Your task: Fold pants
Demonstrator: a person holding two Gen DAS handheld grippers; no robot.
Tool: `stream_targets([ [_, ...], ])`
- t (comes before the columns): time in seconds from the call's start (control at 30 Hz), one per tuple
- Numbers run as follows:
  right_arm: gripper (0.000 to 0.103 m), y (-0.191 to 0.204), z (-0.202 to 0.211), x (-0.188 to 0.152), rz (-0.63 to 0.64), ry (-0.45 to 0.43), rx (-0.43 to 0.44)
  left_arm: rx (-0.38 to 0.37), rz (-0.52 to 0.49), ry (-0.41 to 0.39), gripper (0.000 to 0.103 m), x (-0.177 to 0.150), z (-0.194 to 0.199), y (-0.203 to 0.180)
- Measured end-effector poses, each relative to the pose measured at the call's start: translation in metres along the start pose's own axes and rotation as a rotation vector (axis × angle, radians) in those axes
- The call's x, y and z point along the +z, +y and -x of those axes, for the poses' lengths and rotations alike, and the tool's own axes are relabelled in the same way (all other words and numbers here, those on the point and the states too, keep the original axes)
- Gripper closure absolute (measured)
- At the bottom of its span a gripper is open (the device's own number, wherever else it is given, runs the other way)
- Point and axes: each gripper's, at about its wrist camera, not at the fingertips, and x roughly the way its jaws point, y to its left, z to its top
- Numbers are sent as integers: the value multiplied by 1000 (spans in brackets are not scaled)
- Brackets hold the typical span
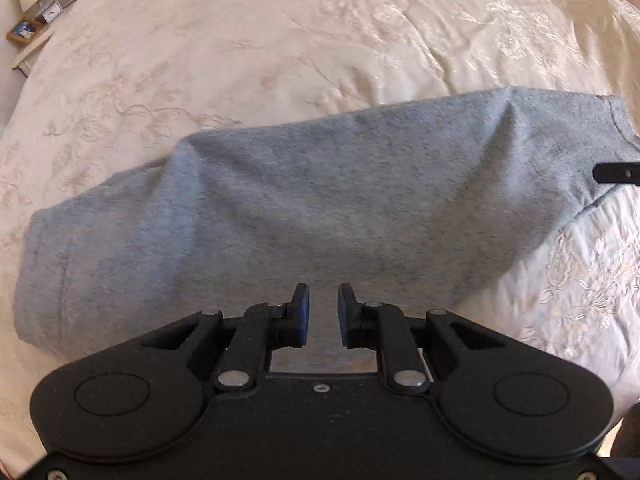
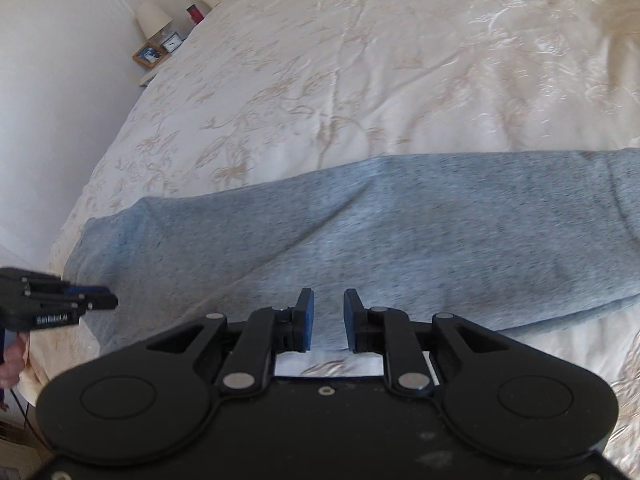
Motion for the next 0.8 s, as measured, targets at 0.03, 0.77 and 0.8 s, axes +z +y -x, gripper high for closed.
stream_targets([
  [0.03,83,13,-3,-3,0,4,6,5,-10,-10,78,3,2,13],
  [0.77,82,274,-157,-68,-12,215,-160,-124,-367,-73,78,55,-65,191],
  [0.8,83,270,-160,-72,-30,227,-164,-131,-380,-67,78,56,-68,192],
])
